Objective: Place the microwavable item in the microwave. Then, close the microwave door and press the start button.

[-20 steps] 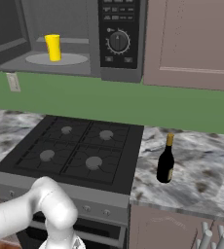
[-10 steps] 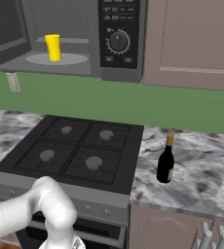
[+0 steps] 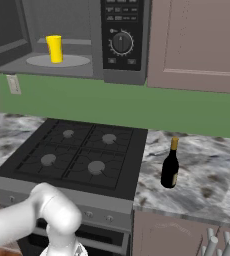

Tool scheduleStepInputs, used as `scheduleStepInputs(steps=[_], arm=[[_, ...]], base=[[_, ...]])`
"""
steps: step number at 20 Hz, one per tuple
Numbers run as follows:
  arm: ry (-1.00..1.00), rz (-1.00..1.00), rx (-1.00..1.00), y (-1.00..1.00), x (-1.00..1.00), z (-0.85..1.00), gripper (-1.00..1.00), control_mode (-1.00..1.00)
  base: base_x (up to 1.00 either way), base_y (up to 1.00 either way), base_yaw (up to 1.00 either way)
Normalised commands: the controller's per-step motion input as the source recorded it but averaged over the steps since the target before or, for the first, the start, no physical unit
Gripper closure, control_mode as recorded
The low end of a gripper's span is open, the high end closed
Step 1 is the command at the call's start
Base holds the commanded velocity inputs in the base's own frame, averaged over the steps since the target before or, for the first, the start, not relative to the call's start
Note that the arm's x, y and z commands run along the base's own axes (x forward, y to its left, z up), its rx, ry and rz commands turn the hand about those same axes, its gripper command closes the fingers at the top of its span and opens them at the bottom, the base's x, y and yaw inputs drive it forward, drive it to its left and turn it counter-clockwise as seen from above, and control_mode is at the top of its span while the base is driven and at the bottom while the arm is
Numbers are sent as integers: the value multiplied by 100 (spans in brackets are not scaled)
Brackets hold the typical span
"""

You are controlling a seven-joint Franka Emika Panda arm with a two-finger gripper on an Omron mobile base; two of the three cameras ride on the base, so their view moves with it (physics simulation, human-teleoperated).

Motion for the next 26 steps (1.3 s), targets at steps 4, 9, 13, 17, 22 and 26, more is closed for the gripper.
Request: scheduleStepInputs(steps=[4, 9, 13, 17, 22, 26], arm=[[0, 25, 43, -100, 38, 0, -100, -100], [-4, 38, 28, -79, 59, 0, -100, -100], [-20, 48, 18, -50, 69, 0, -100, -100], [-24, 50, 16, -42, 57, 0, -100, -100], [-9, 43, 13, -26, 65, 0, -100, -100], [-2, 39, 10, -14, 52, 0, -100, -100]], base=[[0, 0, 0], [0, 0, 0], [0, 0, 0], [0, 0, 0], [0, 0, 0], [0, 0, 0]])
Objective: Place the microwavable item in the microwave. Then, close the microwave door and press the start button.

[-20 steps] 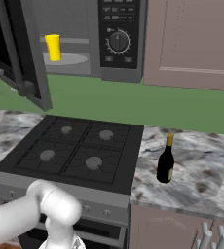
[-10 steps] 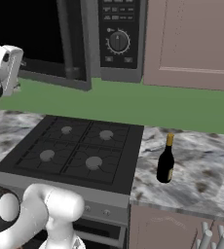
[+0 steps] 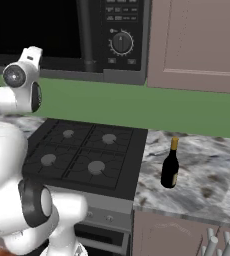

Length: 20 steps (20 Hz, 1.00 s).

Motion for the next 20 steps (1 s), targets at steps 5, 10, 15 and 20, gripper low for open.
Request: scheduleStepInputs(steps=[5, 10, 15, 20], arm=[[0, 35, 9, -13, 52, 0, -100, -100], [-5, 23, 2, -28, -18, 9, -100, -100], [-23, 17, 0, -48, -98, 16, -100, -100], [-24, 10, 2, -91, -100, 33, -100, -100]], base=[[0, 0, 0], [0, 0, 0], [0, 0, 0], [0, 0, 0]])
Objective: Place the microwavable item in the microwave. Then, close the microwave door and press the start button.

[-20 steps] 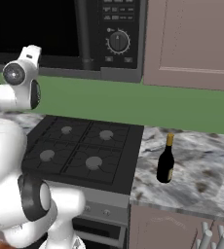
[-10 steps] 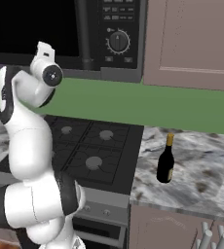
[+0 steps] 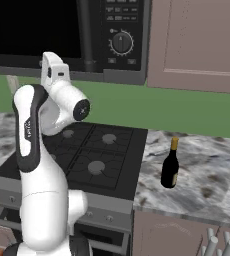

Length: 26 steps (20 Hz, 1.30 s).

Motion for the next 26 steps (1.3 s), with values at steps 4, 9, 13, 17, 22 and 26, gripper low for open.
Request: scheduleStepInputs(steps=[4, 9, 13, 17, 22, 26], arm=[[-9, 1, 7, -96, -83, 60, -100, -100], [2, 0, 12, -100, -26, 41, -100, -100], [7, 0, 14, -98, 0, 4, -100, -100], [11, 0, 10, -66, 22, -11, -100, -100], [14, 0, 1, -30, 53, -36, -100, -100], [13, 0, 0, -17, 60, -27, -100, -100]], base=[[0, 0, 0], [0, 0, 0], [0, 0, 0], [0, 0, 0], [0, 0, 0], [0, 0, 0]])
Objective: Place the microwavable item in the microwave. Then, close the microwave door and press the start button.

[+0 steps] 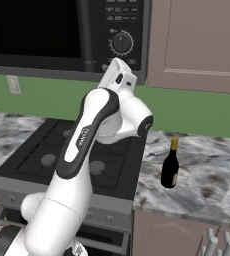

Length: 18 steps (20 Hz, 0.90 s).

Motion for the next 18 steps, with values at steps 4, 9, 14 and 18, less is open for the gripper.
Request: scheduleStepInputs(steps=[4, 9, 14, 18], arm=[[9, 0, 0, -3, 56, -4, -100, -100], [6, 0, 0, 0, 41, 0, -100, -100], [8, 0, 0, 0, 39, -1, -100, -100], [10, 0, 0, -2, 47, -2, -100, -100]], base=[[0, 0, 0], [0, 0, 0], [0, 0, 0], [0, 0, 0]])
